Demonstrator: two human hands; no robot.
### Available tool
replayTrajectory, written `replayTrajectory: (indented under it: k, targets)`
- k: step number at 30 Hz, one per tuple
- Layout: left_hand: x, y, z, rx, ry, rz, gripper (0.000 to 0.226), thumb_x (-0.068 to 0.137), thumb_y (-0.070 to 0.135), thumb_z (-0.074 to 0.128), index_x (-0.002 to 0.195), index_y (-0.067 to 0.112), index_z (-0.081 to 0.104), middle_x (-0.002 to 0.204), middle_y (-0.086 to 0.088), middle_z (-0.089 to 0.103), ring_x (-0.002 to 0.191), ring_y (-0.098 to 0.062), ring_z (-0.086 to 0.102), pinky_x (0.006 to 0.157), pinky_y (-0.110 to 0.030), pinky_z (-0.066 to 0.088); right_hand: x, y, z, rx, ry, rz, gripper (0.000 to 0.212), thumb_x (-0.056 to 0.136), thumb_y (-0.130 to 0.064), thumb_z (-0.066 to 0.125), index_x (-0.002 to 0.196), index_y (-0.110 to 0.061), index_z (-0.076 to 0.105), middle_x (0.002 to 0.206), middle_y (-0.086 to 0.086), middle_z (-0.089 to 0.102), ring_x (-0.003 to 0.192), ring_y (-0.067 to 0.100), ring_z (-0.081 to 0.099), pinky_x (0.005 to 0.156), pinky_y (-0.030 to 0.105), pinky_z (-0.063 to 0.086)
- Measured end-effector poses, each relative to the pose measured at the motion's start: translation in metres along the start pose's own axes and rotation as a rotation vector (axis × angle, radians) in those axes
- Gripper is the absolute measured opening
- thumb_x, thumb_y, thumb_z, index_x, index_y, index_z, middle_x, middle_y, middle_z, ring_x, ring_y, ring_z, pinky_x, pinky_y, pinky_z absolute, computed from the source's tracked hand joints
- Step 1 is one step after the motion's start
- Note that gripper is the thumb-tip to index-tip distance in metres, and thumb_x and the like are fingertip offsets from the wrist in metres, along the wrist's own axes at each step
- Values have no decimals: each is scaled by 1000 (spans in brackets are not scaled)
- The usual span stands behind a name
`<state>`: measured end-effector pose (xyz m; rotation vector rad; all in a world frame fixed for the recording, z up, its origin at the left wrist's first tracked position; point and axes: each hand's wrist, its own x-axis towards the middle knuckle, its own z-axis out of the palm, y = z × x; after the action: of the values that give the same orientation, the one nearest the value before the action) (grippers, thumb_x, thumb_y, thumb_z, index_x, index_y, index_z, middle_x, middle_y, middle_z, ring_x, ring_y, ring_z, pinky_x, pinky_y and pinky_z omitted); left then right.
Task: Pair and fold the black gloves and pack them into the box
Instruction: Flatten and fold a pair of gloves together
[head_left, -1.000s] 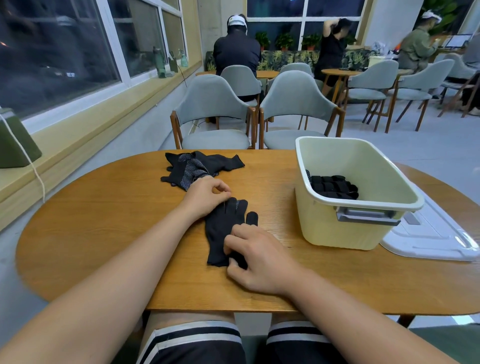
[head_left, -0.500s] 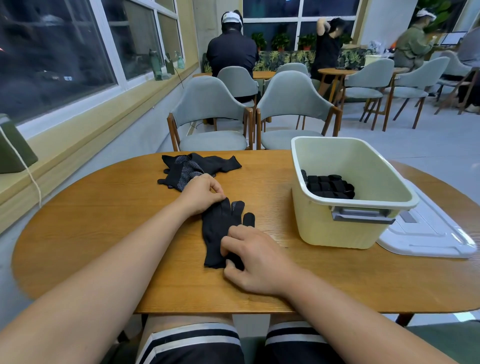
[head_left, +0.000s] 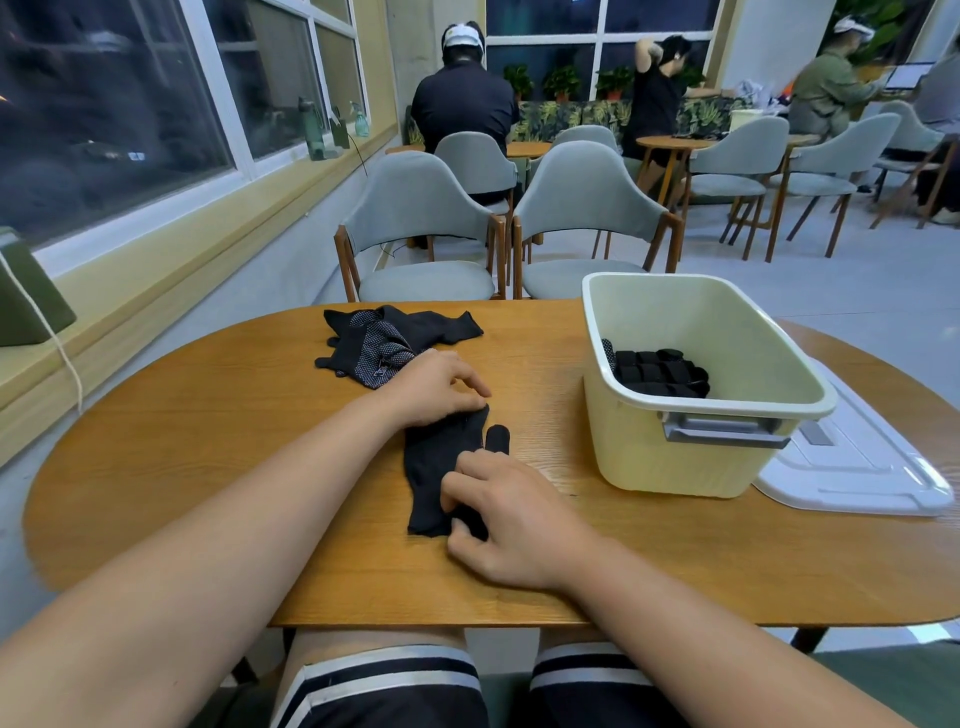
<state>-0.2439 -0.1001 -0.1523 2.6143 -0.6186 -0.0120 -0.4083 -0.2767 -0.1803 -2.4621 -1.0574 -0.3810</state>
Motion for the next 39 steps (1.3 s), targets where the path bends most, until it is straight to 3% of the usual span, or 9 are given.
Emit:
replayTrajectory:
  k: [4, 9, 14, 21, 28, 39]
  targets:
    - [4, 6, -2, 116, -31, 33, 12, 86, 46, 84, 97, 43, 81, 114, 14, 65, 118, -18, 53, 105, -46, 47, 0, 0, 0, -1, -2, 1, 12, 90, -32, 63, 96, -23, 61, 92, -7, 49, 85, 13, 43, 76, 37, 44]
    - [7, 11, -4, 141, -16, 13, 8, 85, 37, 87, 88, 34, 80, 111, 11, 66, 116, -16, 52, 99, -41, 48, 0, 0, 0, 4, -8, 2, 12, 90, -32, 63, 98, -23, 62, 94, -7, 49, 87, 13, 44, 76, 37, 45]
    - [4, 13, -4, 79, 0, 2, 7, 92, 27, 84, 95, 25, 78, 100, 11, 75, 99, -8, 65, 86, -31, 53, 0, 1, 0, 4, -8, -1, 12, 91, -33, 63, 99, -23, 61, 93, -8, 48, 87, 12, 43, 76, 38, 46]
    - [0, -1, -5, -84, 38, -85, 13, 90, 21, 85, 96, 29, 76, 92, 10, 76, 89, -6, 70, 87, -31, 59, 0, 2, 2, 10, 5, -1, 11, 90, -31, 63, 96, -23, 59, 92, -7, 48, 86, 14, 44, 76, 38, 46]
    - [1, 1, 4, -23, 15, -82, 10, 95, 24, 82, 104, 27, 80, 93, 11, 75, 91, -2, 67, 77, -18, 47, 0, 3, 4, 5, 13, 4, 12, 88, -31, 63, 95, -23, 59, 91, -7, 48, 86, 16, 46, 77, 39, 45]
    - [4, 4, 19, -29, 89, -141, 2, 95, 24, 80, 93, 25, 78, 89, 9, 74, 87, -8, 67, 78, -28, 51, 0, 3, 4, 11, 15, 8, 12, 88, -31, 64, 95, -22, 61, 91, -7, 48, 85, 14, 44, 75, 35, 42]
